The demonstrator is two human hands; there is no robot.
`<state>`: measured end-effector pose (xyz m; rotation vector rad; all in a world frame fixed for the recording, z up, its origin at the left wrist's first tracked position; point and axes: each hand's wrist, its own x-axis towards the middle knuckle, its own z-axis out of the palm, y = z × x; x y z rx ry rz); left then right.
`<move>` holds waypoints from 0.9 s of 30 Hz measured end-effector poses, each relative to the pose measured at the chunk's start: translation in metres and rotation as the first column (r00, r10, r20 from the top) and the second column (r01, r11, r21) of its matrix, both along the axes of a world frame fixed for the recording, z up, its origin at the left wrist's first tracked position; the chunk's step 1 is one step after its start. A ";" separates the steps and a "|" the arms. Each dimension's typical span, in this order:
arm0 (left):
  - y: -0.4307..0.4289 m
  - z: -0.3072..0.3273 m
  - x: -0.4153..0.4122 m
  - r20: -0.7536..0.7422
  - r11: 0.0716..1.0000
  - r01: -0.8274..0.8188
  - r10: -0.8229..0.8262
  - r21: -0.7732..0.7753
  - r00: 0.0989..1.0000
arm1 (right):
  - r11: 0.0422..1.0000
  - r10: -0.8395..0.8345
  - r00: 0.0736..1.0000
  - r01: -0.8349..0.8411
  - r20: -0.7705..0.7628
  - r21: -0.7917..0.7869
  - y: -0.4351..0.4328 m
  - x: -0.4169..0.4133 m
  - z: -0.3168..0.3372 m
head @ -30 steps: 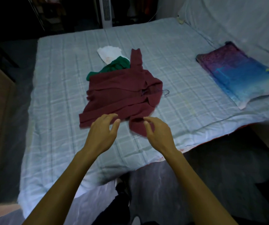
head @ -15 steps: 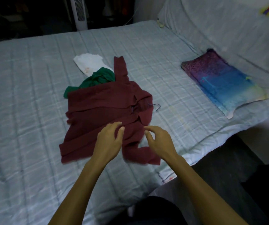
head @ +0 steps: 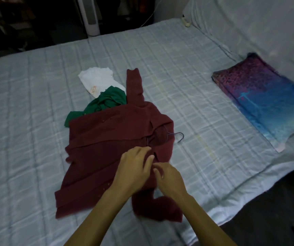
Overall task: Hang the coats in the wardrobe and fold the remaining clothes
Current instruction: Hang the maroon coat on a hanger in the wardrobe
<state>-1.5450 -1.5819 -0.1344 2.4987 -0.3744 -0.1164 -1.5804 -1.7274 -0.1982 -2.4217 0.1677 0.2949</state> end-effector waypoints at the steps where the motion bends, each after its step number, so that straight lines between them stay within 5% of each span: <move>1: -0.009 -0.008 0.015 -0.021 1.000 0.013 -0.013 0.014 1.000 | 1.000 -0.021 1.000 0.021 -0.015 0.010 -0.008 0.011 -0.012; 16: -0.097 -0.190 0.217 -0.238 0.939 0.211 -0.147 0.271 0.960 | 0.908 -0.381 0.907 0.403 -0.177 0.111 -0.049 0.157 -0.167; 22: -0.113 -0.266 0.261 -0.405 0.941 0.202 -0.078 0.272 0.911 | 0.733 -0.649 0.694 0.680 -0.312 -0.012 -0.056 0.198 -0.221; 27: -0.110 -0.321 0.276 -0.418 0.871 0.146 0.073 0.469 0.905 | 0.625 -0.726 0.529 0.774 -0.438 -0.101 -0.054 0.215 -0.254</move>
